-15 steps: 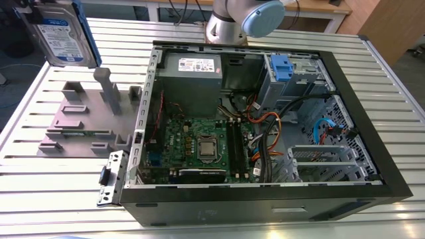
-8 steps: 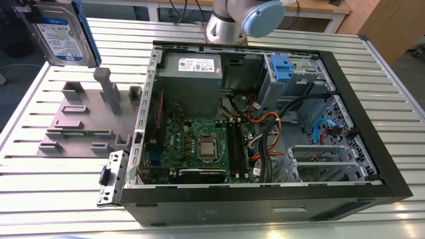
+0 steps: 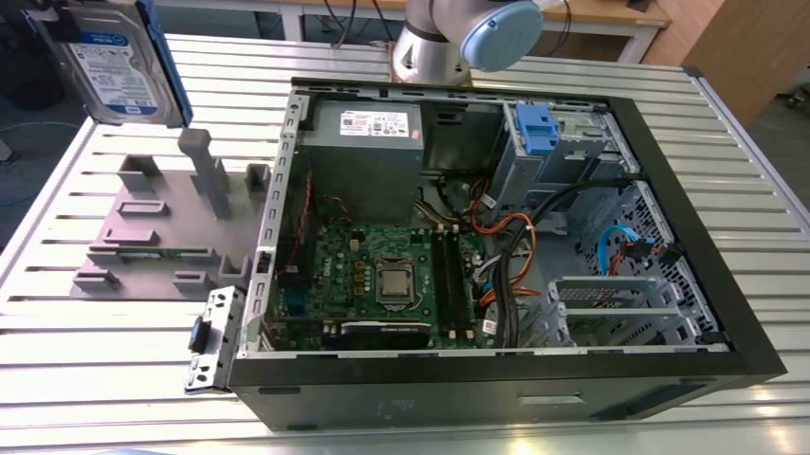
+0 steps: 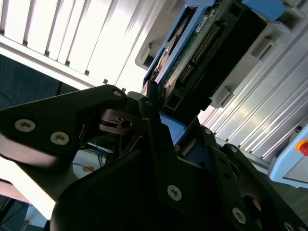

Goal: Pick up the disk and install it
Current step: 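Pick up the disk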

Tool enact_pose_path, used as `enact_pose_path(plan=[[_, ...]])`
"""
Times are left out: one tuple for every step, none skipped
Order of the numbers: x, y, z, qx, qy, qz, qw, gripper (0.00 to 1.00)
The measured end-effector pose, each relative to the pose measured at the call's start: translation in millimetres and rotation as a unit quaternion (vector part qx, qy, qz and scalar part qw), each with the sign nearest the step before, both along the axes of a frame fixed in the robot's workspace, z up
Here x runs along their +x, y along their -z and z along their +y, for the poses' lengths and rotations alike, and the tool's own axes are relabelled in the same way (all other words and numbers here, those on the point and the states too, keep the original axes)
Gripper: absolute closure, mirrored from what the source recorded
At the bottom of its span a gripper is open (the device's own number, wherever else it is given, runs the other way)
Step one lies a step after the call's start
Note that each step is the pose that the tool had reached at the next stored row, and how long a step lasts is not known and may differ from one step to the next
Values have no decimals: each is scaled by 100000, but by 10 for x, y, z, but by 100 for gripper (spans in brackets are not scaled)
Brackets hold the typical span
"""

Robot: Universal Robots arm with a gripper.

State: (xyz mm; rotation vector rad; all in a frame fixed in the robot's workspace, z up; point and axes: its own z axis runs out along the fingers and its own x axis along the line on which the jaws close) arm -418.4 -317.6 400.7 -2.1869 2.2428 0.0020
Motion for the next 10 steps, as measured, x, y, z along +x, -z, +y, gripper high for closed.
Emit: enact_pose_path(plan=[[0,-2,0,1,-1,-3,100000,63],[0,-4,0,0,-2,-2,100000,63],[0,-6,0,1,0,0,100000,63],[0,-8,0,0,-1,-1,100000,63],[0,-10,0,2,-1,0,100000,63],[0,-12,0,2,0,-3,100000,63],[0,-14,0,2,-1,-1,100000,63],[0,-16,0,0,0,1,100000,63],[0,-17,0,0,-1,1,100000,63],[0,-19,0,2,0,-1,100000,63]])
